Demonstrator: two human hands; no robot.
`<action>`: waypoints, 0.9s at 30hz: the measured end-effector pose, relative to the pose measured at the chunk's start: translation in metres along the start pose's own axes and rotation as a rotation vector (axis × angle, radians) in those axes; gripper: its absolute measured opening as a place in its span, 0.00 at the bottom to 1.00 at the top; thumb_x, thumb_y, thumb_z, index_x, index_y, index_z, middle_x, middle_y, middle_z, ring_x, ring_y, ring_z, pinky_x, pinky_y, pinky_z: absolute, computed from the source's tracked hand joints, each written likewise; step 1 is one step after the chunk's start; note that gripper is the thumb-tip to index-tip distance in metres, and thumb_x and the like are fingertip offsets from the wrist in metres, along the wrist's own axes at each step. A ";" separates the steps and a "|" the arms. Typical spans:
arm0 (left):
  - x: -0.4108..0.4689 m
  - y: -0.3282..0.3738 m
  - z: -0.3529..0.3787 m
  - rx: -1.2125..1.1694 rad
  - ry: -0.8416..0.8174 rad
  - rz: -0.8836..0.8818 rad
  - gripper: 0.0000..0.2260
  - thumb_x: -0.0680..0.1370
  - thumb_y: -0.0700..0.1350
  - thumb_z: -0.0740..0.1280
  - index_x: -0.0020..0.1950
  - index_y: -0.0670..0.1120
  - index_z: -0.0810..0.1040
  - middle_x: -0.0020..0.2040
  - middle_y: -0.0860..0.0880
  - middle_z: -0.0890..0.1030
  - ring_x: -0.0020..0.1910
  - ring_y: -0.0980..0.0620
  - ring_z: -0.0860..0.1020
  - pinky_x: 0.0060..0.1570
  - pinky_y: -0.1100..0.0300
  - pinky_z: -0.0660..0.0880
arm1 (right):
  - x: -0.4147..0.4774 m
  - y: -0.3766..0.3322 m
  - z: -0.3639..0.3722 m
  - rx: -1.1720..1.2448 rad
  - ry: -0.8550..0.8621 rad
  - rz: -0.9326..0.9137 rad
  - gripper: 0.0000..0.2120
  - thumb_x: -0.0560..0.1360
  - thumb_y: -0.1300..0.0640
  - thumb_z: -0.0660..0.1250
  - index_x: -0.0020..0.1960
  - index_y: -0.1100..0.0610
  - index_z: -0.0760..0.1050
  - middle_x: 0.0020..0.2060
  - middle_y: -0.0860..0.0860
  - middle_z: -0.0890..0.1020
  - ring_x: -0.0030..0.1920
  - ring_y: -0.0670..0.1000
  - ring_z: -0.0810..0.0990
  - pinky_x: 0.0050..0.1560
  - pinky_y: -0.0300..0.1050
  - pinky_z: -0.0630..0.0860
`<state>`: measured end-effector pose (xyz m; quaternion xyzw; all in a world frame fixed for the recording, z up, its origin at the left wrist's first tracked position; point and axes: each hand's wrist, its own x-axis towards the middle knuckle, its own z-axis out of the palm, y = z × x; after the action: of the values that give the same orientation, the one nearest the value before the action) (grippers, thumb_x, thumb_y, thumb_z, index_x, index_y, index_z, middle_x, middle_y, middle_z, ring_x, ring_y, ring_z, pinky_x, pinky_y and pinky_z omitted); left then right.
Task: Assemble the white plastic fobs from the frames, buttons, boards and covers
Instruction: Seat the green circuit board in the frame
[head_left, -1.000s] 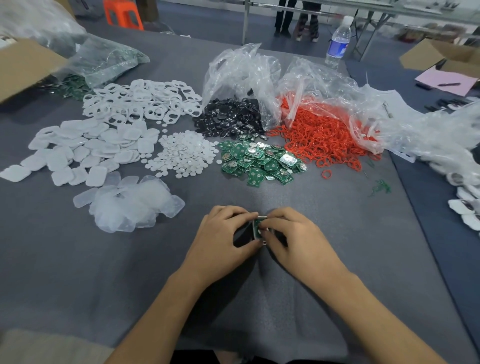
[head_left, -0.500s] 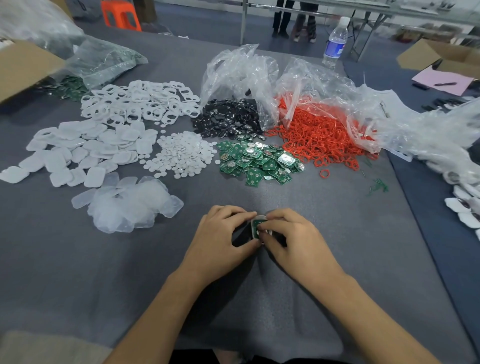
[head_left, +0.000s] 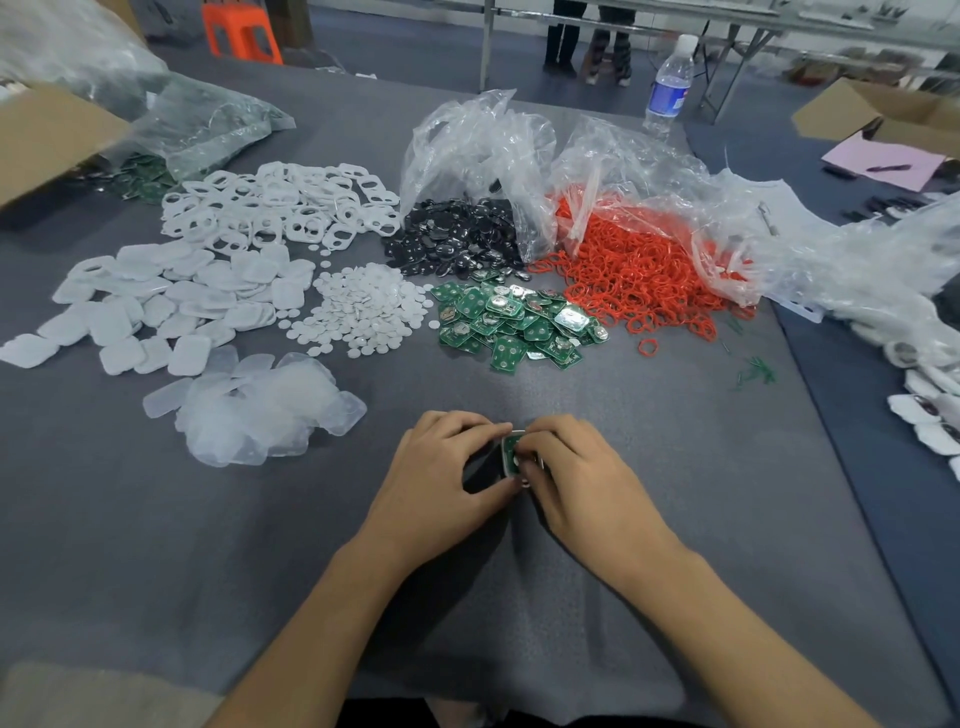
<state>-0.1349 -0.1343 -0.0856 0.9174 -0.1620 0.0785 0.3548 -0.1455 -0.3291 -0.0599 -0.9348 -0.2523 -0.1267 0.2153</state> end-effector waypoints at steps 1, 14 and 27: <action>0.000 0.000 0.000 0.004 -0.002 0.001 0.27 0.74 0.67 0.65 0.69 0.55 0.80 0.60 0.58 0.78 0.62 0.55 0.73 0.64 0.49 0.72 | 0.000 0.001 0.001 -0.005 -0.007 -0.003 0.05 0.80 0.60 0.66 0.54 0.57 0.78 0.54 0.51 0.78 0.51 0.56 0.77 0.54 0.52 0.76; 0.001 -0.004 0.003 0.026 -0.007 0.002 0.25 0.74 0.63 0.68 0.70 0.57 0.79 0.61 0.60 0.78 0.62 0.56 0.72 0.62 0.49 0.73 | 0.007 0.001 -0.009 -0.068 -0.099 -0.093 0.11 0.80 0.60 0.65 0.62 0.58 0.78 0.52 0.52 0.80 0.51 0.57 0.77 0.53 0.53 0.75; 0.001 -0.002 0.001 0.015 -0.008 0.003 0.24 0.74 0.63 0.68 0.68 0.57 0.79 0.59 0.60 0.78 0.61 0.55 0.72 0.62 0.49 0.72 | 0.007 0.000 -0.008 0.038 -0.080 -0.069 0.13 0.79 0.64 0.66 0.64 0.58 0.74 0.50 0.50 0.77 0.50 0.52 0.73 0.54 0.44 0.71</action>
<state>-0.1333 -0.1338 -0.0873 0.9202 -0.1642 0.0767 0.3471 -0.1407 -0.3297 -0.0507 -0.9255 -0.2954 -0.0919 0.2184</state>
